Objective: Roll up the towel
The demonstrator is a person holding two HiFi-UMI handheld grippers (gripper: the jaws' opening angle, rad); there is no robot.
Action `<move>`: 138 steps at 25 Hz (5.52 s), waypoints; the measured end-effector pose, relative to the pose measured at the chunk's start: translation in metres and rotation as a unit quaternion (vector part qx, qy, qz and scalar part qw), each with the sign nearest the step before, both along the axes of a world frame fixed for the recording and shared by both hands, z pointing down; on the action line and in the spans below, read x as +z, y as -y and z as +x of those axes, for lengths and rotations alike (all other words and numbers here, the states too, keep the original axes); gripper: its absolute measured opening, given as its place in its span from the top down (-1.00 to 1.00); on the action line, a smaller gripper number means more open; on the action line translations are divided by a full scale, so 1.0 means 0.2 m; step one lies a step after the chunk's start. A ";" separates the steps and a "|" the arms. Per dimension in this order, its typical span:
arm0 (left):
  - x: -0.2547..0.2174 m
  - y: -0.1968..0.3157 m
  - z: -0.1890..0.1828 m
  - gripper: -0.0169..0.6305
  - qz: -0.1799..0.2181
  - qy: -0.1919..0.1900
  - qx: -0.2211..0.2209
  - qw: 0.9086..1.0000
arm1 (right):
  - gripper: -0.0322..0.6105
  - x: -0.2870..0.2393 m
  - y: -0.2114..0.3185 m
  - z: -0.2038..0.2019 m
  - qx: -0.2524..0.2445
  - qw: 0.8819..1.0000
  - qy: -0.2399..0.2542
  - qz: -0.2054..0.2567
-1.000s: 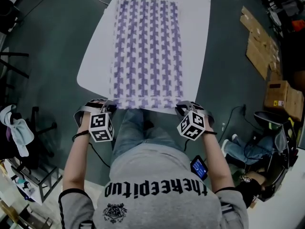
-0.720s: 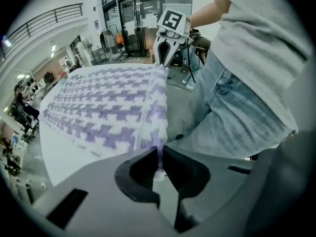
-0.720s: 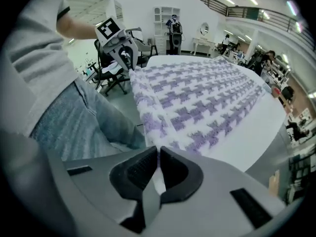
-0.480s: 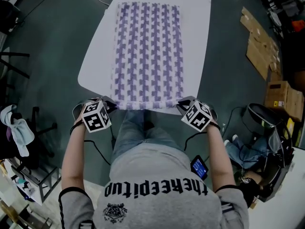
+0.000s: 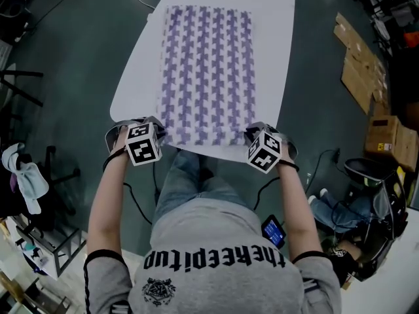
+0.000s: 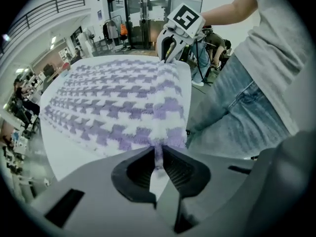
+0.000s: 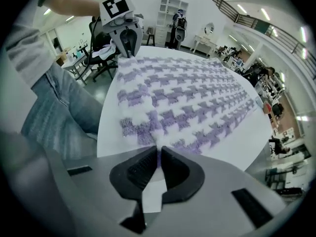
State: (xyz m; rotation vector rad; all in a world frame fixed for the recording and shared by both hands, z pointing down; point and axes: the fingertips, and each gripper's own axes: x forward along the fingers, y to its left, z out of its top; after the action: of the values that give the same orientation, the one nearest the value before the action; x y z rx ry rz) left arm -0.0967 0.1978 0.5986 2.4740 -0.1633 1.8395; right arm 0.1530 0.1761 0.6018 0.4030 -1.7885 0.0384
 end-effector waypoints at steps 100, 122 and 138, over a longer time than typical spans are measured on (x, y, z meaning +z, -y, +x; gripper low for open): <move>0.06 0.43 -0.04 0.34 0.096 0.005 0.007 0.995 | 0.42 0.05 0.44 -0.10 -0.031 0.996 0.009 0.080; -0.09 0.33 -0.12 0.71 -0.002 -0.036 0.021 0.999 | 0.68 -0.10 0.33 -0.16 -0.014 0.998 0.048 -0.042; -0.10 0.78 -0.09 0.69 -0.039 -0.066 -0.015 0.997 | 0.68 -0.20 0.79 -0.11 0.051 0.994 0.093 -0.032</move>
State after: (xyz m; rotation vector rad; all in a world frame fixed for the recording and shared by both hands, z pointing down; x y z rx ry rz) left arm -0.1148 0.0420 0.5778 2.5158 -0.1191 1.6316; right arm 0.1319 0.0183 0.5619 0.4554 -1.9428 0.2101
